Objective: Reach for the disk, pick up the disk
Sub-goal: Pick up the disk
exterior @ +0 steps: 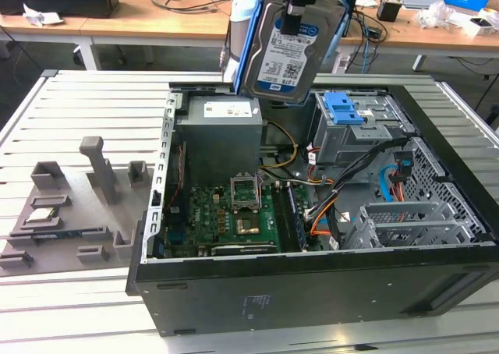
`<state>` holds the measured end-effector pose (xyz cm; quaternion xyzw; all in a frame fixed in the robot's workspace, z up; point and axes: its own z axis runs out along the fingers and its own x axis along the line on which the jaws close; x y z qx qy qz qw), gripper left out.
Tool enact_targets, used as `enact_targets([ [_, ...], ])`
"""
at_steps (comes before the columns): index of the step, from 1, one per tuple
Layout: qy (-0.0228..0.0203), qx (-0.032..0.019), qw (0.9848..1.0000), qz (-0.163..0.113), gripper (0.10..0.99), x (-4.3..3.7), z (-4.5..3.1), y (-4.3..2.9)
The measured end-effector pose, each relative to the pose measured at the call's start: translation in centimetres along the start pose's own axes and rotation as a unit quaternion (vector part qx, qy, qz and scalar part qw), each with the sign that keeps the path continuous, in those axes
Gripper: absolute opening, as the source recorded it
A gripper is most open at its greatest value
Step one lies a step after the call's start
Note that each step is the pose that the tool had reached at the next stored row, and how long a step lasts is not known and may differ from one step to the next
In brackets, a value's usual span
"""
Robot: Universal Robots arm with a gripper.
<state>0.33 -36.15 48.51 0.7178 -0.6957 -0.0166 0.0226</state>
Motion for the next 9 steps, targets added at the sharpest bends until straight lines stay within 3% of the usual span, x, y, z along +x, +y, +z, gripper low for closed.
enact_targets([
  [9, 0.0, 0.0, 1.0, 0.0, 0.365, 1.06, 0.03, 0.03],
])
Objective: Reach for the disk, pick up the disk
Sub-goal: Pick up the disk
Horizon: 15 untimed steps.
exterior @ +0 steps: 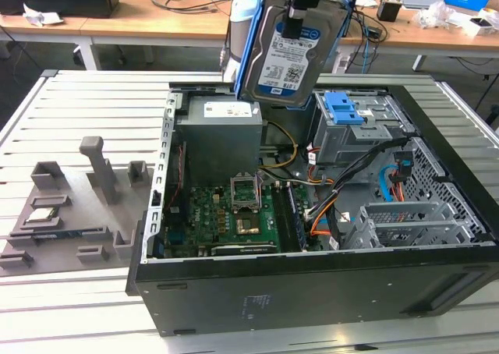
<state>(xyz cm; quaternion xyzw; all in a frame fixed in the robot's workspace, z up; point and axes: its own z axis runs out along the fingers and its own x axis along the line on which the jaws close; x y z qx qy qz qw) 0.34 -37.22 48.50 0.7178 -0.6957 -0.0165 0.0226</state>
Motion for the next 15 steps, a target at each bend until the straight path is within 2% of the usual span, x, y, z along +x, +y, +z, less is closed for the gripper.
enact_targets([
  [15, 0.0001, 0.0, 1.0, 0.0, 0.365, 0.98, 0.1, 0.02],
])
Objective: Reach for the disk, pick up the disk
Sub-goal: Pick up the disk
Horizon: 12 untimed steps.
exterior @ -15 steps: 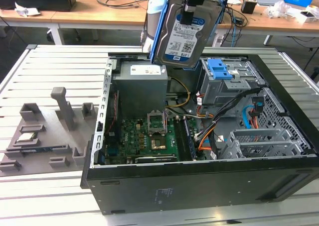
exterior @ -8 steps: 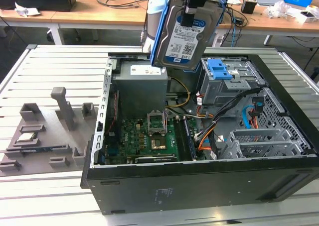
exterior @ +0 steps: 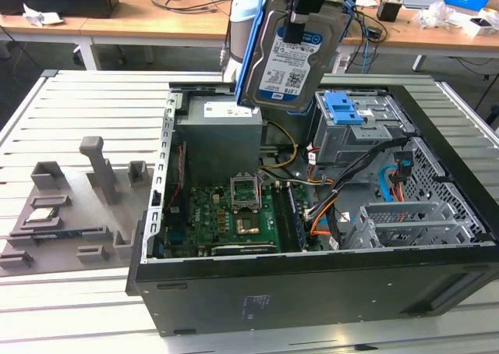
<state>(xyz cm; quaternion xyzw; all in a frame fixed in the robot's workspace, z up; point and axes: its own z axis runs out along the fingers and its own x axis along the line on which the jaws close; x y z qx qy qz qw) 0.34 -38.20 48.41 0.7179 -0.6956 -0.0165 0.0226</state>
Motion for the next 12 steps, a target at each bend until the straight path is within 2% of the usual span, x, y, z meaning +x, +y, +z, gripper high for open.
enact_targets([
  [8, -0.0001, 0.0, 1.0, 0.0, 0.365, 0.94, 0.17, 0.03],
  [12, -0.0001, 0.0, 1.0, 0.0, 0.365, 1.66, 0.25, 0.05],
])
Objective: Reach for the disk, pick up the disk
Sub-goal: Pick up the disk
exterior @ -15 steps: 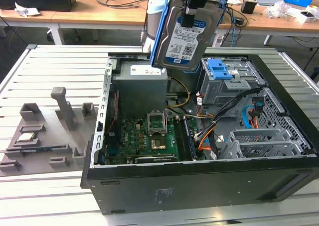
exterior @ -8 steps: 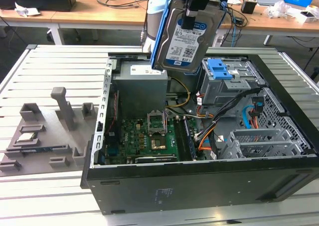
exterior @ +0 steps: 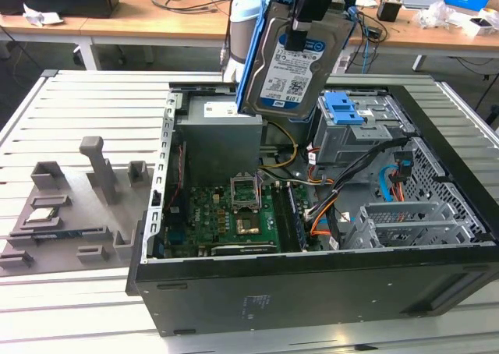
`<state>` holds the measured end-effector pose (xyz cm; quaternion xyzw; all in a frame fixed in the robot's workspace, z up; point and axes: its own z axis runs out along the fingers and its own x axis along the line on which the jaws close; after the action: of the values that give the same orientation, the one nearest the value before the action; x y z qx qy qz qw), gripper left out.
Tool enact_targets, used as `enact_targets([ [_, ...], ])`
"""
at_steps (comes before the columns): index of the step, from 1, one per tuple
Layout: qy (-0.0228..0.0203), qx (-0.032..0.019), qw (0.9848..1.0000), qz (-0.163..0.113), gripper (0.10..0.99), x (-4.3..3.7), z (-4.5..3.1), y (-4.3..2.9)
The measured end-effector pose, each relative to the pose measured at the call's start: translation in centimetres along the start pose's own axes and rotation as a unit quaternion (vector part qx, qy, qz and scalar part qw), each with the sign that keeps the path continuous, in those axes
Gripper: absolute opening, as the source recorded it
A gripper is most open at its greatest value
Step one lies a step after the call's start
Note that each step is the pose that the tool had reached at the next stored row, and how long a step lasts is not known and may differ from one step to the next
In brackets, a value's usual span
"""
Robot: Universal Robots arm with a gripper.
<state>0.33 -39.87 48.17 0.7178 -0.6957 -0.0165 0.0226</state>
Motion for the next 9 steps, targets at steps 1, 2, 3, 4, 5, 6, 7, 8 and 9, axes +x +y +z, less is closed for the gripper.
enact_targets([
  [1, 0.0, 0.0, 1.0, 0.0, 0.365, 0.37, 0.02, 0.01],
  [2, 0.0, 0.0, 1.0, 0.0, 0.365, 0.6, 0.04, 0.02],
  [3, 0.0, 0.0, 1.0, 0.0, 0.365, 0.8, 0.05, 0.02],
  [4, 0.0, 0.0, 1.0, 0.0, 0.365, 1.13, 0.07, 0.03],
  [5, 0.0001, 0.0, 1.0, 0.0, 0.365, 1.62, 0.09, 0.04],
  [6, 0.0, 0.0, 1.0, 0.0, 0.365, 1.96, 0.11, 0.05],
  [7, 0.0, 0.0, 1.0, 0.0, 0.365, 2.25, 0.12, 0.06],
  [8, 0.0001, 0.0, 1.0, 0.0, 0.365, 2.54, 0.13, 0.07],
  [9, 0.0001, 0.0, 1.0, 0.0, 0.365, 2.95, 0.16, 0.08],
])
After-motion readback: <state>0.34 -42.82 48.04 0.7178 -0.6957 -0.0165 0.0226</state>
